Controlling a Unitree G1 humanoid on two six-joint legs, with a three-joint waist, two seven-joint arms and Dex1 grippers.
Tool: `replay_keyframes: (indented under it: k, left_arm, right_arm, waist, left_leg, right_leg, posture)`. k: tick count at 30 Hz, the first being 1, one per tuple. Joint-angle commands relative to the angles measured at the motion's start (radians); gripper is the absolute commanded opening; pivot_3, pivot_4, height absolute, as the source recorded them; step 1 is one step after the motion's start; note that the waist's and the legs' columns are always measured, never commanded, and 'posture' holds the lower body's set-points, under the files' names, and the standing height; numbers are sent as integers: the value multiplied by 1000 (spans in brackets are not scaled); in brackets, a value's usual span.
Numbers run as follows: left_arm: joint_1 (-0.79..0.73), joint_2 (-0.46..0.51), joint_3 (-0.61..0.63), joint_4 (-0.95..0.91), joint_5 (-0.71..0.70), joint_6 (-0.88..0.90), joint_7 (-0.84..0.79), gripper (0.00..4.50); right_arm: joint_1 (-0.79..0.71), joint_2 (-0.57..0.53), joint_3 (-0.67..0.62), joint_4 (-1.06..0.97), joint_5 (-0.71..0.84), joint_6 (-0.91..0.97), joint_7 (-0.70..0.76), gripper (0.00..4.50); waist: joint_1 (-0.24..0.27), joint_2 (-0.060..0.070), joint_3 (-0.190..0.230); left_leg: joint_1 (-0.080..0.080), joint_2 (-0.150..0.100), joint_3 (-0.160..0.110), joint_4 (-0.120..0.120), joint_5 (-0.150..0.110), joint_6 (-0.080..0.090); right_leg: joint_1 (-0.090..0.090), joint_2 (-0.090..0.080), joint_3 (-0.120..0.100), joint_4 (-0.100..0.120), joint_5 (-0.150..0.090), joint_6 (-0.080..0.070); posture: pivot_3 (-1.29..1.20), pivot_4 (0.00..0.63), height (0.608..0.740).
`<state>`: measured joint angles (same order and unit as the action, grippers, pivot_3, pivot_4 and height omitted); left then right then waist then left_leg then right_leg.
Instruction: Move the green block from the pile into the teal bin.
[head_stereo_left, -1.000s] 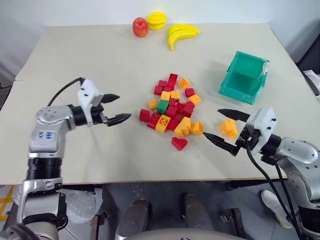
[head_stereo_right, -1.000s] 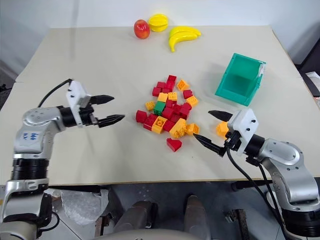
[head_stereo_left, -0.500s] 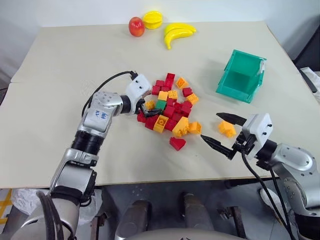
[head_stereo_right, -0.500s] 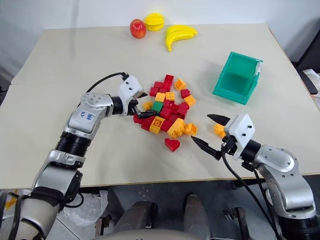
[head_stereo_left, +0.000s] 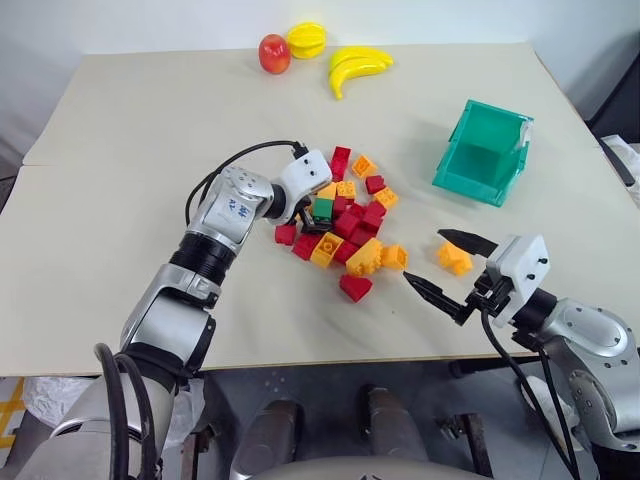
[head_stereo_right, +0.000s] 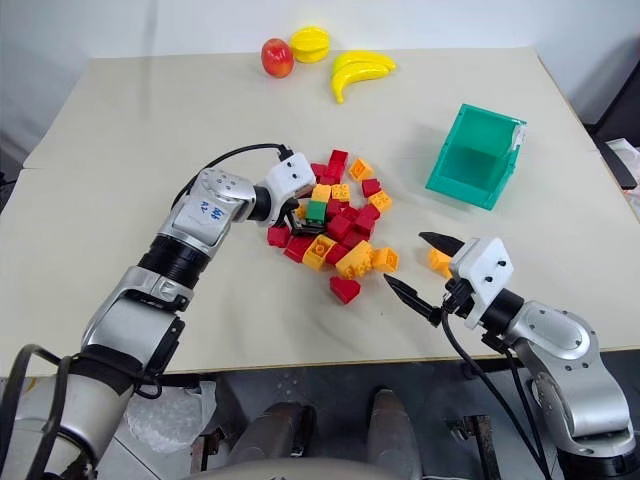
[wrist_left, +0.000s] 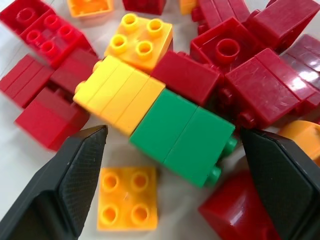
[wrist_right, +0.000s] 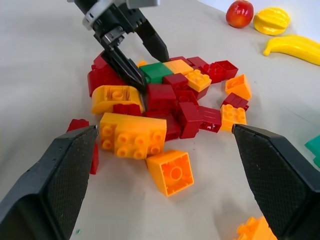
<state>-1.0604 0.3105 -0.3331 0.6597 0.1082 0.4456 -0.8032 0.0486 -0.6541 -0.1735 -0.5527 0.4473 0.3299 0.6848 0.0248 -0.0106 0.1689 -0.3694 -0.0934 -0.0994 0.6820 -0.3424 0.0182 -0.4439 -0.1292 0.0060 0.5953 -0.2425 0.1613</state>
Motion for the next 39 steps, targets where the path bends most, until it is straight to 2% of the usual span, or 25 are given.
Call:
replay_keyframes:
  k: [1,6,7,14,18,23,26,30,37,38,39]
  left_arm:
    - [-10,-5,-16,69,43,-29,24,4078]
    - [-4,23,17,32,21,-4,-13,2675]
    - [-2,31,24,22,16,1,-20,2589]
    - [-9,66,140,-19,-80,3,-66,2589]
    - [3,109,236,-75,-176,-90,-146,2589]
    - [48,77,273,-156,-280,-217,-266,2589]
    - [74,16,215,-185,-273,-265,-307,2589]
    - [73,-100,133,-128,-245,-347,-335,2589]
    - [-66,-303,89,217,-168,-518,-258,2589]
    - [-89,-320,90,266,-157,-529,-242,3339]
    - [-109,-332,97,307,-150,-540,-221,3580]
  right_arm:
    - [-11,8,-7,-25,0,-14,-7,4500]
    - [-5,3,-15,-27,1,-14,-2,4500]
    - [-5,3,-16,-26,1,-14,-1,4500]
    - [-14,-2,-24,-16,2,-15,2,4500]
    - [-7,-11,-50,-5,7,-21,11,4500]
    - [-2,-18,-93,9,6,-20,15,4500]
    - [9,-25,-144,16,7,-10,4,4500]
    - [56,-40,-224,12,6,-3,8,4500]
    - [163,-29,-305,-66,17,19,-16,4500]
    - [174,-23,-309,-80,19,23,-24,4500]
    - [184,-18,-313,-94,20,27,-32,4500]
  waist:
    - [0,0,0]
    - [-3,0,0]
    - [-4,0,0]
    - [1,0,0]
    - [0,0,0]
    - [2,0,0]
    - [4,0,0]
    - [8,0,0]
    - [8,0,0]
    - [5,0,0]
    - [3,0,0]
  left_leg:
    - [0,0,0,0,0,0]
    - [0,0,0,0,0,0]
    - [0,0,0,0,0,0]
    - [-1,0,0,0,0,0]
    - [-1,0,0,0,0,0]
    - [-1,0,0,0,0,0]
    - [-1,0,0,0,0,0]
    - [-1,-1,0,1,0,1]
    - [-1,-4,2,1,0,2]
    - [-1,-4,3,1,0,2]
    - [-1,-4,3,1,0,2]
  right_leg:
    - [0,0,0,0,0,0]
    - [0,1,0,0,0,0]
    - [0,1,0,0,0,0]
    - [-1,0,0,0,0,0]
    - [-1,0,0,0,0,0]
    - [0,-1,0,-1,0,0]
    - [0,-1,0,0,0,0]
    - [0,-1,0,-1,0,1]
    - [0,-1,0,-1,1,1]
    - [0,-1,1,-1,1,1]
    - [0,-1,1,-2,1,1]
  posture:
    - [0,150,740]
    - [0,150,740]
    - [0,150,740]
    - [0,150,740]
    - [0,150,740]
    - [0,150,740]
    - [0,150,740]
    - [0,150,740]
    - [0,150,740]
    - [0,150,740]
    - [0,150,740]
